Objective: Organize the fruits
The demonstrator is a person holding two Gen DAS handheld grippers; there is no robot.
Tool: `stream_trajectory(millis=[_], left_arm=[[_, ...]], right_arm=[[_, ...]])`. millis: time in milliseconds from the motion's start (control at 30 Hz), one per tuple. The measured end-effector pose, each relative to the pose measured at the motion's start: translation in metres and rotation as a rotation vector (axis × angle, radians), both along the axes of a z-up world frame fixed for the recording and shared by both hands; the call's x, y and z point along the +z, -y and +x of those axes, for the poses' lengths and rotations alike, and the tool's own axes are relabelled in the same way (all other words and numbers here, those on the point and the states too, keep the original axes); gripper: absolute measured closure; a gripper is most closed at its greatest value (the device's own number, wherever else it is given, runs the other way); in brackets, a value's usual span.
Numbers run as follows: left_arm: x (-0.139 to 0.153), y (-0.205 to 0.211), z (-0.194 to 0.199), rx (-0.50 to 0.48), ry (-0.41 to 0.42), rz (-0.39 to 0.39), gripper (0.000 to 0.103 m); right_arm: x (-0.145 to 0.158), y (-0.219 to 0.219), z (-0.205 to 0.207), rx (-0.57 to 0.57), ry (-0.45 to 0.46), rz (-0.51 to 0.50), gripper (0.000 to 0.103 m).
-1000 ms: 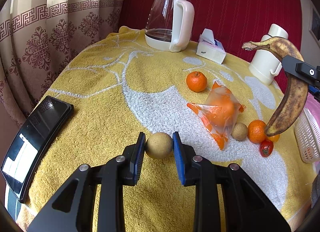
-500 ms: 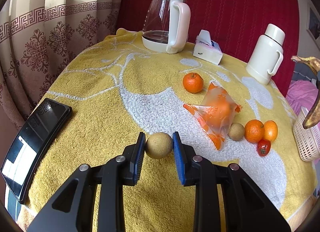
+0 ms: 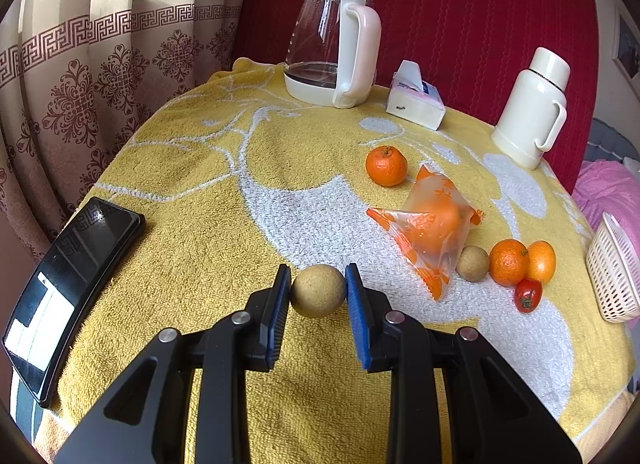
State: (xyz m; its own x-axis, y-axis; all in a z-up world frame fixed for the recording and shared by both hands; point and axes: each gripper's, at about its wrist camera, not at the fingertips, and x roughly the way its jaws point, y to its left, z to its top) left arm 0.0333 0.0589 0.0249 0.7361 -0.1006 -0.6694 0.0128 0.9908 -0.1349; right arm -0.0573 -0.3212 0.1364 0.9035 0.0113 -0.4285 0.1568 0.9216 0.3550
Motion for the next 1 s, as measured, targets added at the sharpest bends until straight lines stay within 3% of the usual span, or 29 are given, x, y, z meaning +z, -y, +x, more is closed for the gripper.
stream_trajectory(millis=[467, 767, 1000], left_arm=[[0.0, -0.002, -0.001, 0.006, 0.0, -0.001, 0.075], [-0.001, -0.002, 0.0, 0.007, 0.0, -0.001, 0.075], [-0.001, -0.002, 0.0, 0.006, 0.0, -0.001, 0.075]], right_arm=[[-0.037, 0.057, -0.011, -0.126, -0.099, 0.082, 0.076], [-0.073, 0.083, -0.001, -0.141, -0.184, 0.253, 0.076], [-0.079, 0.087, -0.004, -0.186, -0.213, 0.258, 0.075]])
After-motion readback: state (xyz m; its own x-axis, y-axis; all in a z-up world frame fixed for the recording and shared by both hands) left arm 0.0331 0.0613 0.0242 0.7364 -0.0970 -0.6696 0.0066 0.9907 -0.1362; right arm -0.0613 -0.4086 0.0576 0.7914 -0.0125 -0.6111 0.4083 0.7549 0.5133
